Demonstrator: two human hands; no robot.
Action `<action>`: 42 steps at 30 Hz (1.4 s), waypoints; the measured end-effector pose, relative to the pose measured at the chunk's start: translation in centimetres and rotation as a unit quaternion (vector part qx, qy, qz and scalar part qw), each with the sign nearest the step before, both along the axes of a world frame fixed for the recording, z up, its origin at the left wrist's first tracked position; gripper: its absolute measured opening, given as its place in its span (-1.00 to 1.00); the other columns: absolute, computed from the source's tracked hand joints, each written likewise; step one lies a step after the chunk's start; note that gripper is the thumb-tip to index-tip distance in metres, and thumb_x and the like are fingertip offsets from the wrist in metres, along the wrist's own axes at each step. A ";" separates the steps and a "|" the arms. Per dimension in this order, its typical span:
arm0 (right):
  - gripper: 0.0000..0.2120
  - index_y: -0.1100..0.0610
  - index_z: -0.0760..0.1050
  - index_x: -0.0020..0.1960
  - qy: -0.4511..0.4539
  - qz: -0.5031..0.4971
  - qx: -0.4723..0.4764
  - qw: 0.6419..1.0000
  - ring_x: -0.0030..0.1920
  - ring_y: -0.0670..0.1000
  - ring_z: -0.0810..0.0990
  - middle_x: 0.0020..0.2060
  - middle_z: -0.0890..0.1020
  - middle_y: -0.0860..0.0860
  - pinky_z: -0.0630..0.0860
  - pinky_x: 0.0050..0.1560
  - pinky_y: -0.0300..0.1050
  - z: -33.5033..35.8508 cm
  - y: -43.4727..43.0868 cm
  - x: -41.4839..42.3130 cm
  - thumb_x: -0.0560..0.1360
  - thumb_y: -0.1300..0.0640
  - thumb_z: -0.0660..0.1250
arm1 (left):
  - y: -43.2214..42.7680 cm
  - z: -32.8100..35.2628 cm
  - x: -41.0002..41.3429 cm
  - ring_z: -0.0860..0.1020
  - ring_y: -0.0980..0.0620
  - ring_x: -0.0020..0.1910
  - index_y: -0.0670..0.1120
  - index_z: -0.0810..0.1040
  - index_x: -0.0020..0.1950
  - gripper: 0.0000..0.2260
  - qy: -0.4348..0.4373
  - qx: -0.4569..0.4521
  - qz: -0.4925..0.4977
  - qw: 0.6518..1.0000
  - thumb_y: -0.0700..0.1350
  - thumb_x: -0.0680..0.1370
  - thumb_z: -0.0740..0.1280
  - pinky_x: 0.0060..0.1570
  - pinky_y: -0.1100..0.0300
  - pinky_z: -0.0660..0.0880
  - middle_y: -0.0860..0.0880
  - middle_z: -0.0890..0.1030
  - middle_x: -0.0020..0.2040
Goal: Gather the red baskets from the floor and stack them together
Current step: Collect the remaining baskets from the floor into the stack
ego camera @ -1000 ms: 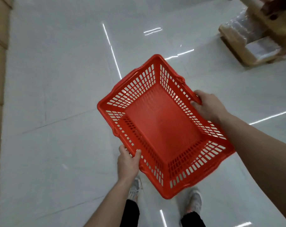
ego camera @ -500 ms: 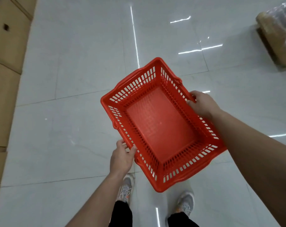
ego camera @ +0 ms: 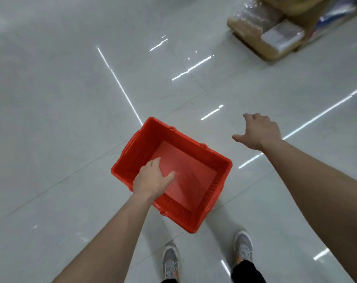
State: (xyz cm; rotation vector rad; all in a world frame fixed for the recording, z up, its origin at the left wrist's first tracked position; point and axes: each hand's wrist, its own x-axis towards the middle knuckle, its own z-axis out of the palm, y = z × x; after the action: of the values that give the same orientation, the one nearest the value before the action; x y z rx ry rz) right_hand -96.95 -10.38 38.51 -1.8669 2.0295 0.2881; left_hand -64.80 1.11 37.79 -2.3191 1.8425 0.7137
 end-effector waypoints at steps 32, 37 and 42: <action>-0.13 0.10 0.19 0.51 -0.080 -0.832 0.012 0.549 0.35 0.23 0.42 0.37 0.42 0.17 0.40 0.25 0.18 -5.8 102.8 -16.7 0.40 -0.35 0.37 | 57.1 -2.8 -52.0 0.31 -0.08 0.46 -0.03 0.21 0.57 -0.25 0.011 0.030 -0.763 0.645 0.31 0.49 0.28 0.32 -0.07 0.35 -0.04 0.32 0.52; -0.07 0.13 0.13 0.56 -0.112 -0.878 -0.021 0.464 0.38 0.26 0.39 0.40 0.41 0.17 0.41 0.23 0.15 -12.8 108.6 -15.5 0.41 -0.33 0.39 | 63.3 -8.5 -57.4 0.31 -0.09 0.47 -0.05 0.19 0.57 -0.16 -0.021 0.020 -0.794 0.607 0.40 0.45 0.27 0.31 -0.14 0.38 -0.05 0.31 0.53; 0.00 0.16 0.02 0.61 -0.133 -0.890 -0.041 0.435 0.40 0.24 0.40 0.46 0.37 0.17 0.41 0.30 0.18 -21.3 108.5 -17.8 0.43 -0.34 0.37 | 65.2 -17.4 -64.1 0.41 -0.14 0.39 -0.06 0.20 0.55 -0.15 -0.037 0.007 -0.809 0.587 0.41 0.42 0.29 0.20 -0.16 0.43 -0.09 0.40 0.47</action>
State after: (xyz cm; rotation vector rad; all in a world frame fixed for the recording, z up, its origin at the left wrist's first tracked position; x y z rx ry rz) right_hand -114.74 98.10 17.17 0.9074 2.4139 -0.6467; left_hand -128.93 66.27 20.37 0.0933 2.6377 0.2048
